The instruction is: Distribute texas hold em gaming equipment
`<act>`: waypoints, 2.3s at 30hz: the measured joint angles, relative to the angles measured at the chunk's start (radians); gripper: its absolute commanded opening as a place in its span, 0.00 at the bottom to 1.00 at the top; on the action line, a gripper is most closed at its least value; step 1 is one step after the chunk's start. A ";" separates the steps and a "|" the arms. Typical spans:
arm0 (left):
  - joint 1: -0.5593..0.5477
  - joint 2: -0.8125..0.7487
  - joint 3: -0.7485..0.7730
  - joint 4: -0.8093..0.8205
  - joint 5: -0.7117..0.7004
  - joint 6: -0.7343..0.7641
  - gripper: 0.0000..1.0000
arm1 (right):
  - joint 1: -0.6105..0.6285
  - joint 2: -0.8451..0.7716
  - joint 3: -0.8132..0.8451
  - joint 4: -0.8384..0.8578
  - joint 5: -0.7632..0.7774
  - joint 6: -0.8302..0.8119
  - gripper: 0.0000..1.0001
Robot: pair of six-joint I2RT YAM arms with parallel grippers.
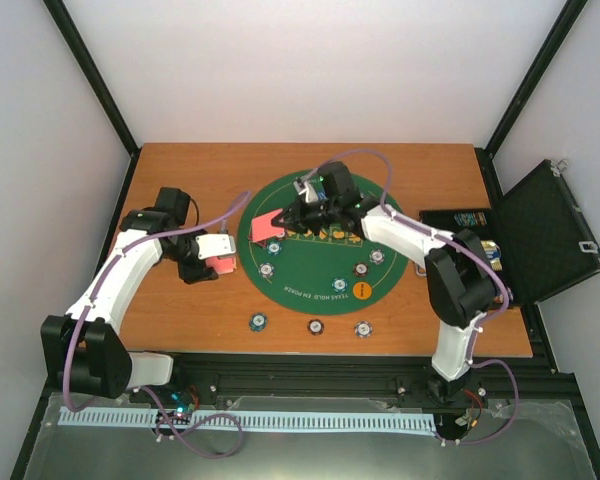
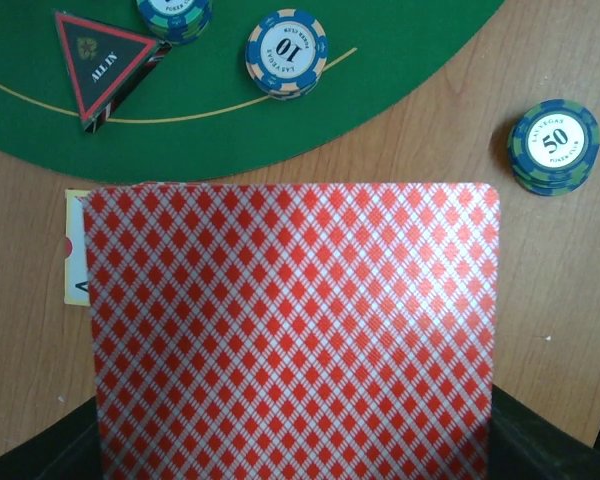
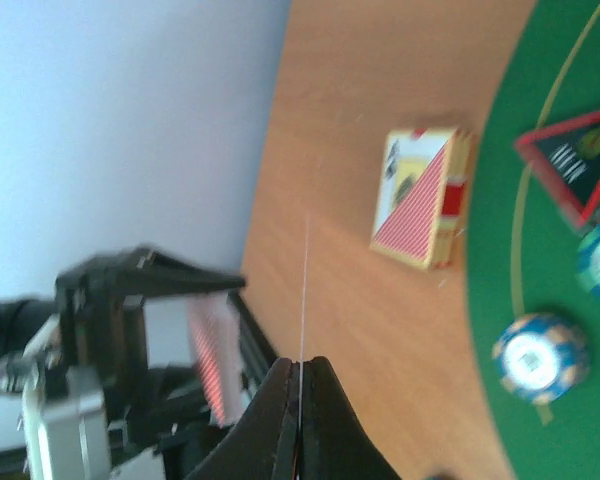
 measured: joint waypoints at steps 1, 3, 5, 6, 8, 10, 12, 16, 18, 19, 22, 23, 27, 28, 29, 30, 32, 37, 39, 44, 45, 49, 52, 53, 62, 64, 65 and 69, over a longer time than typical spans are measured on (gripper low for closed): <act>0.000 0.000 0.000 0.000 -0.003 -0.002 0.27 | -0.029 0.028 0.034 -0.029 -0.007 -0.019 0.03; 0.000 0.000 0.000 0.000 -0.006 -0.006 0.27 | -0.061 0.088 0.098 -0.065 -0.014 -0.053 0.03; 0.000 0.000 0.000 -0.002 -0.007 -0.010 0.27 | -0.086 0.180 0.205 -0.117 -0.023 -0.094 0.03; 0.000 0.000 0.000 -0.002 -0.007 -0.013 0.27 | -0.093 0.238 0.275 -0.149 -0.025 -0.115 0.03; 0.000 0.000 0.001 -0.002 -0.006 -0.017 0.27 | -0.098 0.362 0.423 -0.210 -0.026 -0.156 0.03; 0.000 0.002 0.004 -0.002 -0.006 -0.022 0.27 | -0.097 0.476 0.566 -0.270 -0.028 -0.185 0.03; 0.000 0.004 0.005 -0.003 -0.005 -0.026 0.27 | -0.097 0.594 0.723 -0.330 -0.028 -0.203 0.03; 0.000 0.008 0.006 -0.003 -0.002 -0.034 0.27 | -0.095 0.777 0.949 -0.403 -0.028 -0.211 0.07; 0.000 0.009 0.008 -0.004 -0.001 -0.039 0.27 | -0.095 0.834 1.009 -0.424 -0.027 -0.208 0.13; 0.000 0.011 0.011 -0.005 0.000 -0.040 0.27 | -0.095 0.860 1.032 -0.434 -0.026 -0.208 0.21; 0.000 0.013 0.017 -0.006 0.000 -0.045 0.26 | -0.095 0.897 1.060 -0.468 -0.010 -0.204 0.43; 0.000 0.013 0.018 -0.008 0.001 -0.046 0.26 | -0.095 0.901 1.065 -0.491 0.002 -0.216 0.46; 0.000 0.013 0.019 -0.017 0.002 -0.048 0.26 | -0.095 0.891 1.100 -0.549 0.056 -0.255 0.57; 0.000 0.013 0.020 -0.020 0.002 -0.048 0.26 | -0.095 0.884 1.101 -0.565 0.071 -0.264 0.62; 0.000 0.013 0.020 -0.021 0.003 -0.049 0.26 | -0.096 0.876 1.102 -0.583 0.088 -0.272 0.67; 0.000 0.013 0.021 -0.022 0.003 -0.051 0.26 | -0.097 0.867 1.102 -0.607 0.108 -0.287 0.70; 0.000 0.013 0.022 -0.022 0.004 -0.053 0.26 | -0.101 0.842 1.102 -0.659 0.153 -0.314 0.70; 0.000 0.013 0.024 -0.025 0.007 -0.064 0.26 | -0.108 0.723 1.051 -0.750 0.248 -0.377 0.71; 0.000 0.013 0.024 -0.026 0.008 -0.066 0.26 | -0.108 0.603 0.908 -0.724 0.266 -0.390 0.73; 0.000 0.013 0.026 -0.027 0.009 -0.068 0.26 | -0.101 0.308 0.557 -0.591 0.235 -0.367 0.78; 0.000 0.013 0.028 -0.027 0.009 -0.069 0.26 | -0.095 0.240 0.461 -0.530 0.216 -0.351 0.78; 0.000 0.013 0.040 -0.028 0.011 -0.069 0.25 | -0.042 0.063 0.170 -0.330 0.138 -0.261 0.79; 0.000 0.013 0.046 -0.030 0.012 -0.069 0.25 | 0.026 0.019 0.036 -0.184 0.080 -0.187 0.79; 0.000 0.013 0.048 -0.031 0.012 -0.069 0.25 | 0.050 0.016 0.003 -0.137 0.064 -0.159 0.79; 0.000 0.007 0.049 -0.048 0.012 -0.068 0.24 | 0.164 0.016 -0.060 0.104 0.008 -0.030 0.77; 0.000 0.001 0.049 -0.049 0.012 -0.068 0.24 | 0.174 0.016 -0.071 0.156 0.005 -0.002 0.77; 0.000 -0.003 0.049 -0.050 0.012 -0.068 0.24 | 0.179 0.016 -0.076 0.178 0.002 0.013 0.77; 0.000 -0.015 0.049 -0.053 0.012 -0.067 0.24 | 0.196 0.019 -0.080 0.241 -0.004 0.051 0.75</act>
